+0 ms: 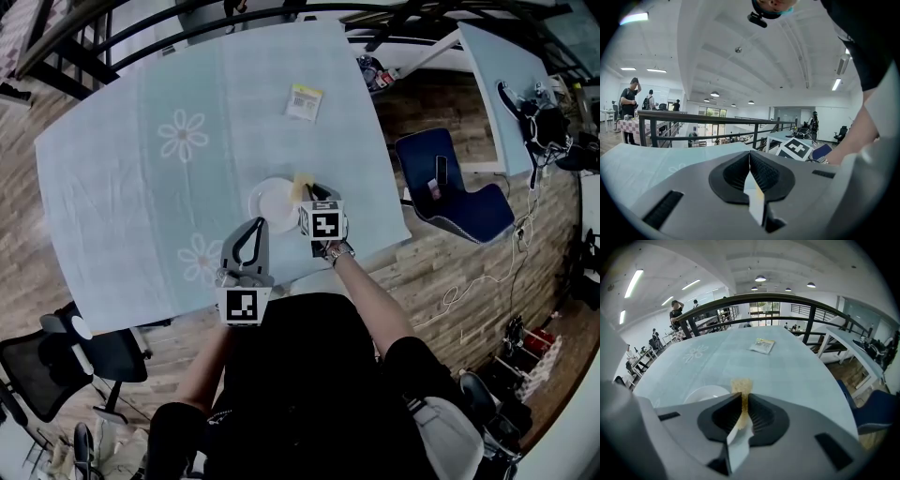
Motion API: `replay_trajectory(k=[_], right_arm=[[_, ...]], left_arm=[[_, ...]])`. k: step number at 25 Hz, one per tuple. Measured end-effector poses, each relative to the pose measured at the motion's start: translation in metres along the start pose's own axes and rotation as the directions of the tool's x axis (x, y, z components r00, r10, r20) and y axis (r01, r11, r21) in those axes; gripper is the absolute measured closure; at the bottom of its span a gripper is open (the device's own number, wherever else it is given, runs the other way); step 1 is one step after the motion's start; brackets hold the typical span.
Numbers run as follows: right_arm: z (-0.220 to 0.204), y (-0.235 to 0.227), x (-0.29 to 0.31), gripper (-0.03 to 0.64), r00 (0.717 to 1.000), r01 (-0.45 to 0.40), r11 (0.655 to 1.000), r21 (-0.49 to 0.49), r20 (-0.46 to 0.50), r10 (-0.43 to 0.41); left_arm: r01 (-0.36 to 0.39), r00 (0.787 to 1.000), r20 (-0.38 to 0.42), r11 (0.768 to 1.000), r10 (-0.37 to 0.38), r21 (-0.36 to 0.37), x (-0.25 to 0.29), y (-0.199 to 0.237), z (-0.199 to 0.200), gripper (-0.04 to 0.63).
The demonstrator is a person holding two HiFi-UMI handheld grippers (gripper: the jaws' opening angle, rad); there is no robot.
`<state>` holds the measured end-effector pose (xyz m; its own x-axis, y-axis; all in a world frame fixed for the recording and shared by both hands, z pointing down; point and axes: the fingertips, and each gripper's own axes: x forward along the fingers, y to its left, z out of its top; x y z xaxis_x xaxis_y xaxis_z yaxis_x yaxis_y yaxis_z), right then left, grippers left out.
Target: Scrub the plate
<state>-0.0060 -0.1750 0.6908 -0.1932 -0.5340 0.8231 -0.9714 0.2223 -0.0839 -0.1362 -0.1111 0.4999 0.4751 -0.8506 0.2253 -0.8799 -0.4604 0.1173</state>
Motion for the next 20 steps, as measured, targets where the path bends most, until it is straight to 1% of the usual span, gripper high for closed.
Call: replay_trajectory(k=[2,5,10,16,20], right_arm=[[0.002,-0.002,-0.004,0.569,1.000,0.008,1.000,0.002,0.008,-0.008],[0.009,-0.004,-0.012,0.569,0.999,0.015,1.000,0.002,0.032,-0.015],[0.023,0.005,-0.022,0.569,0.997,-0.008,1.000,0.012,0.073,0.008],[0.025,0.029,-0.024,0.569,0.995,-0.068,0.998,0.011,0.077,0.067],[0.022,0.052,-0.021,0.569,0.988,-0.145,0.989,0.012,0.060,0.144]], left_arm=[[0.010,1.000,-0.009,1.000,-0.010,0.024,-0.001,-0.001,-0.002,0.581],[0.010,1.000,-0.003,1.000,-0.009,0.027,-0.002,-0.001,-0.001,0.581],[-0.001,1.000,0.008,0.999,0.001,0.044,-0.007,0.004,0.001,0.581],[-0.022,1.000,0.015,0.999,0.022,0.027,-0.014,0.008,-0.001,0.581],[-0.036,0.999,0.000,0.999,0.036,0.024,-0.016,0.009,-0.002,0.581]])
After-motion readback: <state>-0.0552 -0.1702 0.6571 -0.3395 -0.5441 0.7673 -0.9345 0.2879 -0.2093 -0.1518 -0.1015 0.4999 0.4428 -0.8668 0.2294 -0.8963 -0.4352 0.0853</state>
